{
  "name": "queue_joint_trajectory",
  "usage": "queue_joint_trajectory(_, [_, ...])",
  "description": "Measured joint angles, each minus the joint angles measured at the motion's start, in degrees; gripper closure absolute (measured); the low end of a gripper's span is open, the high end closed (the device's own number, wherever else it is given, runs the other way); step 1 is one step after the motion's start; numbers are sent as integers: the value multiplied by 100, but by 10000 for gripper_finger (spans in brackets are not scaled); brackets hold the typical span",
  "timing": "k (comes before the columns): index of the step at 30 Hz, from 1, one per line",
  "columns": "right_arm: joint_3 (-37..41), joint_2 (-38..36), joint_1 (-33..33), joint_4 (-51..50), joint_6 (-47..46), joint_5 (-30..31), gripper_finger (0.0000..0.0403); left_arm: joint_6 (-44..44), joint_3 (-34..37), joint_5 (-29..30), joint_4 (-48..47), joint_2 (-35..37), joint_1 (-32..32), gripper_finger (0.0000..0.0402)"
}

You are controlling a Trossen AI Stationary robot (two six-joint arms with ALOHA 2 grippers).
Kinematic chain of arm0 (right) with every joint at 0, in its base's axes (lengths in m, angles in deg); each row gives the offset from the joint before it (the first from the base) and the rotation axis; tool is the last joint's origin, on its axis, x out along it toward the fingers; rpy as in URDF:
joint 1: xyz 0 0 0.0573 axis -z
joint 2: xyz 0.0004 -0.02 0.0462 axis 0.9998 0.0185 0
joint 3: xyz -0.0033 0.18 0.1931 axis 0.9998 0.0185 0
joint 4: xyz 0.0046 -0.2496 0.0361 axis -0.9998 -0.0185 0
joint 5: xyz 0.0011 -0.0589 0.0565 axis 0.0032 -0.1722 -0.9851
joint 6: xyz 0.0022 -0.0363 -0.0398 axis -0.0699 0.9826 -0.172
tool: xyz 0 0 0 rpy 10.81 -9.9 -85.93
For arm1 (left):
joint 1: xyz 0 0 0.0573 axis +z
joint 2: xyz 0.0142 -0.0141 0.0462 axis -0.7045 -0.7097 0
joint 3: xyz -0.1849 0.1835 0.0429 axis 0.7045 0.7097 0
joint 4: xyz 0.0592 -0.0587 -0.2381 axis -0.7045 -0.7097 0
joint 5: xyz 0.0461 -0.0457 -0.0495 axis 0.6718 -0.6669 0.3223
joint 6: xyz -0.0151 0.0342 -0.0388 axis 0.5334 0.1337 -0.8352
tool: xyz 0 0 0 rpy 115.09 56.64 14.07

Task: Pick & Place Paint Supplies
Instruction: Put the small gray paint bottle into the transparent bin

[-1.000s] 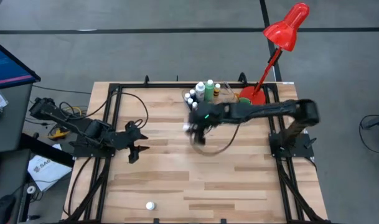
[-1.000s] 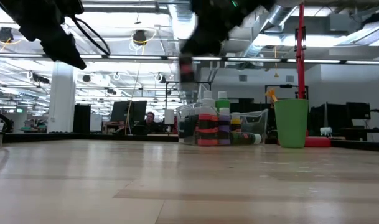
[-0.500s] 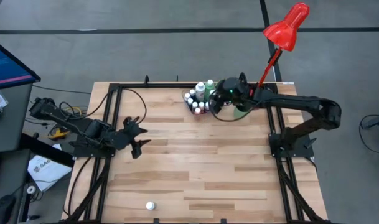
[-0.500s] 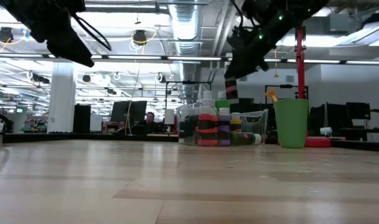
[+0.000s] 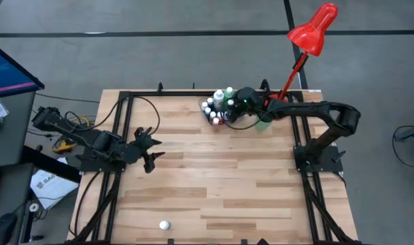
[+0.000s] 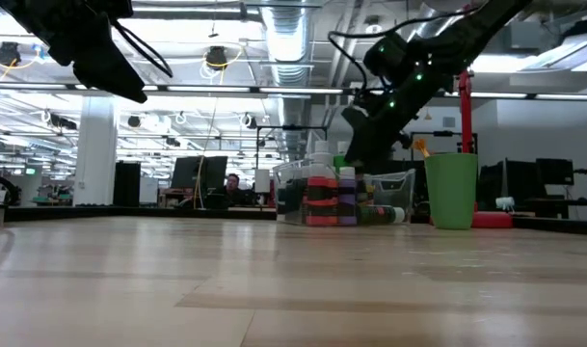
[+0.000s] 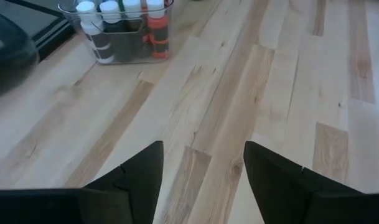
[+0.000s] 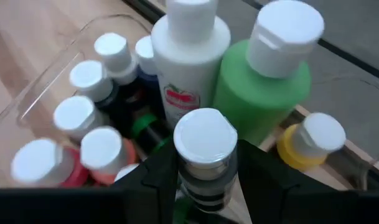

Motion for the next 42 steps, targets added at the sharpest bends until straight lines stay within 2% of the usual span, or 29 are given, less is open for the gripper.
queue_joint_trajectory(16, [-14, 867, 161, 600, -134, 2, 268, -2, 0, 10, 1, -2, 1, 192])
queue_joint_trajectory(27, [-19, 935, 159, 702, -195, -24, 254, 0, 0, 12, -3, 0, 1, 192])
queue_joint_trajectory(31, [-19, 932, 146, 649, -194, -23, 238, 0, 0, 12, -3, -1, 1, 192])
queue_joint_trajectory(37, [-4, 937, 143, 463, -196, -70, 191, 0, 0, 12, -3, 0, 1, 192])
queue_joint_trajectory(42, [-4, 597, 146, 188, -161, -87, 167, -1, 0, 12, -3, 1, 0, 192])
